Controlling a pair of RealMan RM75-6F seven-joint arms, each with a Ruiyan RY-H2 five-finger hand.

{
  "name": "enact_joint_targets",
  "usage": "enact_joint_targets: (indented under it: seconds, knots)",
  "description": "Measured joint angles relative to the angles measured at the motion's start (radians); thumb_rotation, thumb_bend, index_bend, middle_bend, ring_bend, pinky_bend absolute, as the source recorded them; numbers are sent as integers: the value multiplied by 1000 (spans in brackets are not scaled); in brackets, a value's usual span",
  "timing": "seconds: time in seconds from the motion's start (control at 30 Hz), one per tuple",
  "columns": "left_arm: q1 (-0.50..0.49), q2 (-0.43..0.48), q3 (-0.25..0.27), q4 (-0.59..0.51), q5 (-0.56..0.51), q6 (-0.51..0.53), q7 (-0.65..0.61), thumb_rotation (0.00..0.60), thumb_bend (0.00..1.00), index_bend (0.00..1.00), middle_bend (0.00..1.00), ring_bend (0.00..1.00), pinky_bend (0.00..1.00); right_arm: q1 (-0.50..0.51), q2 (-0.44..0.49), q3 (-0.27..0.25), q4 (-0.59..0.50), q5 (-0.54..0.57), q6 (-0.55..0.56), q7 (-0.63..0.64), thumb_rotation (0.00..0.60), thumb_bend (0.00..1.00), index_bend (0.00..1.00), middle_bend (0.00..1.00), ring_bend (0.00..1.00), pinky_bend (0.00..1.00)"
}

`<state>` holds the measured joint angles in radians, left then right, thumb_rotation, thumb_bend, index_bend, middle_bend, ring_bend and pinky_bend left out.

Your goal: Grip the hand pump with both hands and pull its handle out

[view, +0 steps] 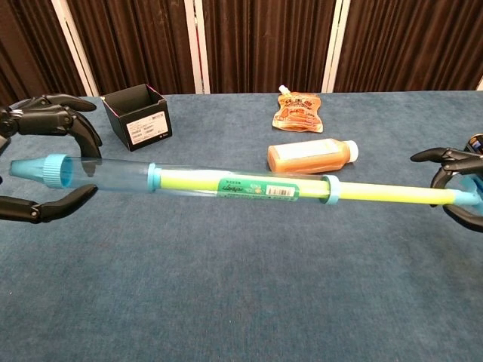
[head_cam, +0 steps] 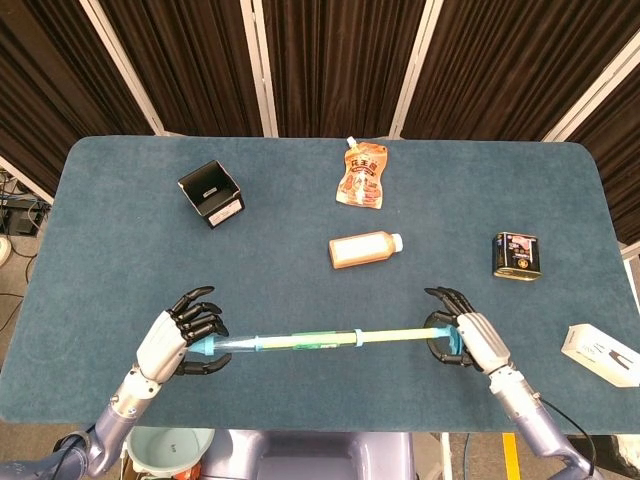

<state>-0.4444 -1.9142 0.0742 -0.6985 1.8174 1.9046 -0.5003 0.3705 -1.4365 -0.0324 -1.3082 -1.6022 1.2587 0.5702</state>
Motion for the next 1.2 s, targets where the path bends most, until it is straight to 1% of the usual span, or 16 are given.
enact_joint_targets:
  seconds: [0.5, 0.8, 1.2]
  knots:
    - [10, 41, -2, -56, 30, 74, -1, 600, 481, 718, 580, 379, 197, 12, -3, 36, 69, 44, -27, 45, 600, 556, 805, 120, 0, 0]
    - [15, 71, 1, -106, 53, 96, 17, 600, 481, 718, 582, 379, 197, 20, -1, 69, 114, 89, -56, 58, 600, 556, 807, 122, 0, 0]
    - [21, 94, -1, -141, 77, 120, 31, 600, 481, 718, 584, 379, 197, 36, 4, 108, 159, 134, -96, 70, 600, 555, 807, 122, 0, 0]
